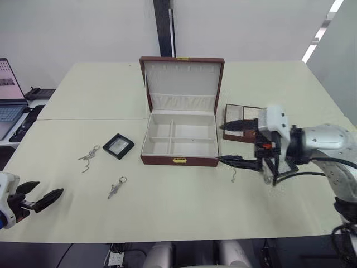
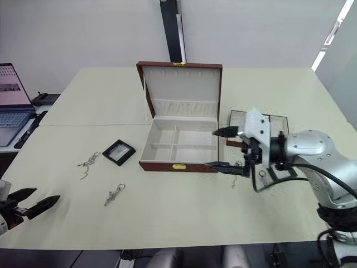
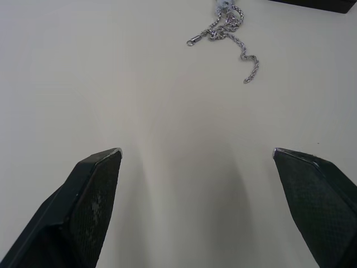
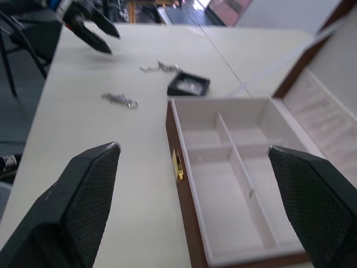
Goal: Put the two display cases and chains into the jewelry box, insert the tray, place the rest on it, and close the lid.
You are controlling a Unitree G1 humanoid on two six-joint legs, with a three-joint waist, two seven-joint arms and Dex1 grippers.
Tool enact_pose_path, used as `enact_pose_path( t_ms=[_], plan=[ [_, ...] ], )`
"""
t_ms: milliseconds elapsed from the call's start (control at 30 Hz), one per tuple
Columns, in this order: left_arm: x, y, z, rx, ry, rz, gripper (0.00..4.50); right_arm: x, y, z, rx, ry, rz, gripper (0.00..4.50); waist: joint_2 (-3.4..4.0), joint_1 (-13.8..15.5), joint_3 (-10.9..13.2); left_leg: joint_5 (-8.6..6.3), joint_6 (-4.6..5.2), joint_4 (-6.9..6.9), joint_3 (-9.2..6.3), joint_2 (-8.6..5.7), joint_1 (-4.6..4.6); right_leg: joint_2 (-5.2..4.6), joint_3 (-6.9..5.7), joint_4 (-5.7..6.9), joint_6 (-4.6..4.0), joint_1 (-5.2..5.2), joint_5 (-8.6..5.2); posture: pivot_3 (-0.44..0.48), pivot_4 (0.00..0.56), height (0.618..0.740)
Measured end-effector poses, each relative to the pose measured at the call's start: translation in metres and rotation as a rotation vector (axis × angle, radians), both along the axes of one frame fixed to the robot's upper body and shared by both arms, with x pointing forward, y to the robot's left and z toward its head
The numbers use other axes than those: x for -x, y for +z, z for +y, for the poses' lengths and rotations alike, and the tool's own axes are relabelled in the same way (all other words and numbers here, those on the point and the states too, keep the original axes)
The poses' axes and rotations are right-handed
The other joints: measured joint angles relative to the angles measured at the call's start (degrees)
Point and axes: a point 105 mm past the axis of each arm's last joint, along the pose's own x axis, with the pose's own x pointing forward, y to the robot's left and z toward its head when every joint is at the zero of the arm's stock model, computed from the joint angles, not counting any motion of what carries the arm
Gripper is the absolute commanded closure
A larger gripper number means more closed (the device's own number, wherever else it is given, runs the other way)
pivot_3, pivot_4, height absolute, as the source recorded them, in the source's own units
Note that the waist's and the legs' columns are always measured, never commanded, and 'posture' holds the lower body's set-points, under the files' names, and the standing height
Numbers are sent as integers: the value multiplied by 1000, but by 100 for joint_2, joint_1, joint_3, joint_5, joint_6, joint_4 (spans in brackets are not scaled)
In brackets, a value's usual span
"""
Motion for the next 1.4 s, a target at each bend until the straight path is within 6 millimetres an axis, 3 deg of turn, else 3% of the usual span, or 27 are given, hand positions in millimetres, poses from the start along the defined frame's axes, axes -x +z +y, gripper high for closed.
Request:
enact_pose_path(
  t_ms=[233,433,733,1000,1100,1400],
  plan=[
    [-12,8,-7,26,-6,-39,0,-2,-7,12,-6,30,40,18,-1,6,0,5,-13,1,4,0,-1,1,1,6,-1,-4,0,0,150,740],
    [-52,21,-23,31,-42,-105,0,-2,-7,19,-6,39,21,18,-3,2,-1,6,-15,3,7,-2,2,2,-1,12,-1,-6,1,0,150,740],
    [-108,14,-31,15,-48,-48,0,-1,-14,34,-3,45,15,18,-9,-32,-2,7,-18,5,0,-49,2,-1,-4,21,-2,-14,2,0,150,740],
    [-117,-4,-28,-23,-53,39,0,-3,-13,35,0,33,2,18,-10,-60,-3,8,-18,6,-4,-56,0,-5,-6,22,-2,-16,2,0,150,740],
    [-119,-5,-29,-30,-74,45,574,-3,-13,35,-1,32,2,0,-9,-59,-3,7,-18,8,-5,-59,1,-7,-5,24,-1,-15,2,0,150,740],
    [-118,-9,-36,-44,-145,55,3317,1,-12,34,14,35,-16,0,-4,-64,-6,7,-17,8,-4,-58,6,-7,-4,29,-1,-14,2,0,150,740]
  ],
)
